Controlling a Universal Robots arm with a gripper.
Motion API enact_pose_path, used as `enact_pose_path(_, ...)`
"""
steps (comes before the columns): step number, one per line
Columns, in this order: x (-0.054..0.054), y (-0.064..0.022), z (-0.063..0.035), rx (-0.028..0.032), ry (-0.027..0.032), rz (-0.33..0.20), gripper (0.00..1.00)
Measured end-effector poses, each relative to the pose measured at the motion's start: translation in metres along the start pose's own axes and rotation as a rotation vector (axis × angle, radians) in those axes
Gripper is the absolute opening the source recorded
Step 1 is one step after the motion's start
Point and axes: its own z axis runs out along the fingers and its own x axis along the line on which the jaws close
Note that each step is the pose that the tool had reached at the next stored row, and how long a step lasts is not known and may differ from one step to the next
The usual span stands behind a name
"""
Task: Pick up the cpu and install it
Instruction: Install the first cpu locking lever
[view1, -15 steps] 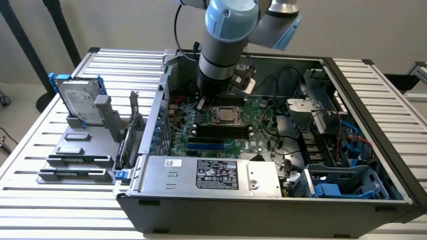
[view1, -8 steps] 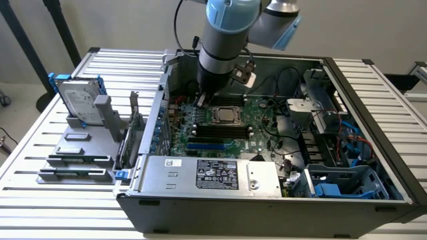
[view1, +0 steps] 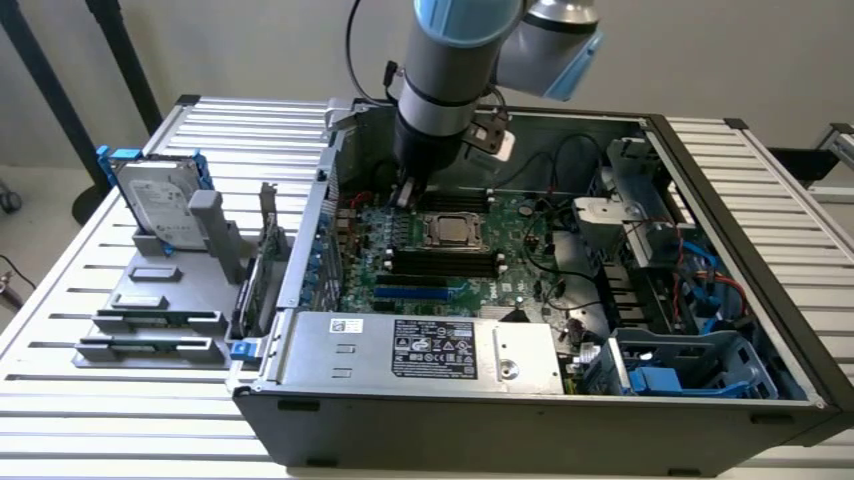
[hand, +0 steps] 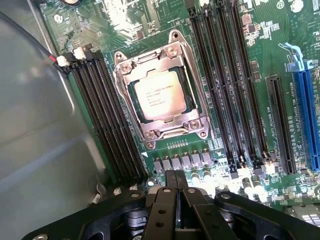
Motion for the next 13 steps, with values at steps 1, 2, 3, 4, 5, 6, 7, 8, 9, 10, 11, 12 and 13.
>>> enact_pose_path(1,0.0002,-0.0002,-0.0007,-0.0011,-0.0013,-0.01,0.11)
enact_pose_path(2,0.0003,-0.0003,-0.0013,-0.0023,-0.0026,-0.018,0.11)
enact_pose_path(3,0.0004,-0.0004,-0.0019,-0.0038,-0.0037,-0.027,0.11)
enact_pose_path(4,0.0006,-0.0006,-0.0025,-0.0056,-0.0047,-0.035,0.11)
enact_pose_path(5,0.0007,-0.0007,-0.0031,-0.0076,-0.0058,-0.043,0.11)
enact_pose_path(6,0.0009,-0.0008,-0.0037,-0.0098,-0.0067,-0.051,0.11)
enact_pose_path(7,0.0011,-0.0009,-0.0042,-0.0124,-0.0079,-0.059,0.11)
enact_pose_path(8,0.0011,-0.001,-0.0045,-0.0148,-0.0087,-0.066,0.11)
enact_pose_path(9,0.0011,-0.001,-0.0045,-0.0161,-0.009,-0.07,0.11)
enact_pose_path(10,0.0011,-0.001,-0.0045,-0.0161,-0.009,-0.07,0.11)
enact_pose_path(11,0.0011,-0.001,-0.0045,-0.0161,-0.009,-0.07,0.11)
enact_pose_path(12,0.0011,-0.001,-0.0046,-0.0161,-0.0092,-0.07,0.11)
enact_pose_path(13,0.0011,-0.0009,-0.0046,-0.0161,-0.0092,-0.07,0.11)
